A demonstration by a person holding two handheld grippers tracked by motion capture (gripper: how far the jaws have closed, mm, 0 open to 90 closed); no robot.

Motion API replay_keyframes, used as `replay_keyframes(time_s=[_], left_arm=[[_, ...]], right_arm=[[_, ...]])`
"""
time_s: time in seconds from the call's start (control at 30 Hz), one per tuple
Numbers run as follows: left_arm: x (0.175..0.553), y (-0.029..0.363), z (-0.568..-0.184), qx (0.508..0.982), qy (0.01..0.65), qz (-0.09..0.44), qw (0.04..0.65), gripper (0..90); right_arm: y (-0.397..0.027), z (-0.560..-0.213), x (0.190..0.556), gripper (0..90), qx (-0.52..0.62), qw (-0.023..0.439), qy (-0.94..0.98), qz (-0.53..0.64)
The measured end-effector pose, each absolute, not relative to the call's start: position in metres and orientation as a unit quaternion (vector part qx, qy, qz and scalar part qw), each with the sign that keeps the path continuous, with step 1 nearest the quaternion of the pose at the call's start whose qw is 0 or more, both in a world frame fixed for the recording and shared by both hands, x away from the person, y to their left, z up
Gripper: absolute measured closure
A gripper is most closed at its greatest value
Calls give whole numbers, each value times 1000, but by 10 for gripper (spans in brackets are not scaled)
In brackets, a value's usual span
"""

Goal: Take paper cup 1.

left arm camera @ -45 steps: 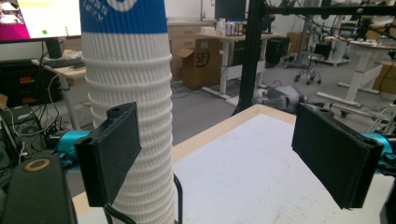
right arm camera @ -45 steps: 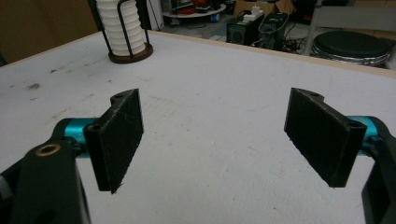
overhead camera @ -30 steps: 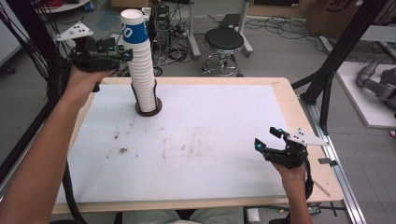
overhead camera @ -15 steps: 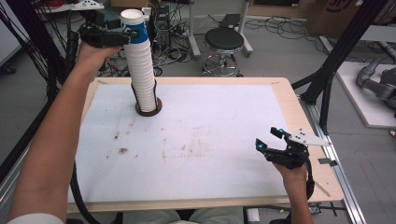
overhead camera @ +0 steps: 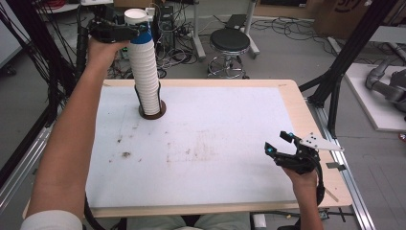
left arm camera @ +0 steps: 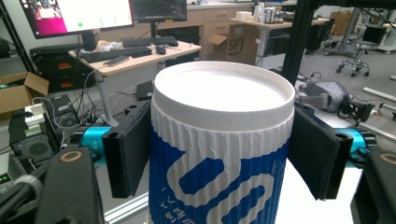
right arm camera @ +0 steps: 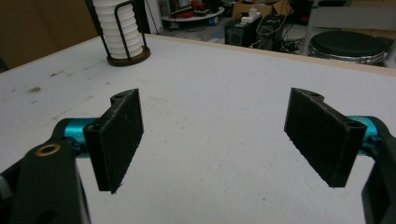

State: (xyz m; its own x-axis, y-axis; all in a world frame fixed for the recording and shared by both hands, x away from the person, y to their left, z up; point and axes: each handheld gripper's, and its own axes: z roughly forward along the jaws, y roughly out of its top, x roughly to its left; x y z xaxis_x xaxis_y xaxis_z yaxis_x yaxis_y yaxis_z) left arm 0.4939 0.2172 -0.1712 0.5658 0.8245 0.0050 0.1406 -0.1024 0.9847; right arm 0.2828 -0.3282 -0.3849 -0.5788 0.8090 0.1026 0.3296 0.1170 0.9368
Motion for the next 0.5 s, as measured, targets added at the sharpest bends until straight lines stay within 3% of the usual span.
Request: replay_keyframes(time_s=[0.5], left_arm=[[476, 227, -127, 643, 343, 304, 614, 287]], right_arm=[[-324, -386, 284, 201, 398, 220, 715, 530]])
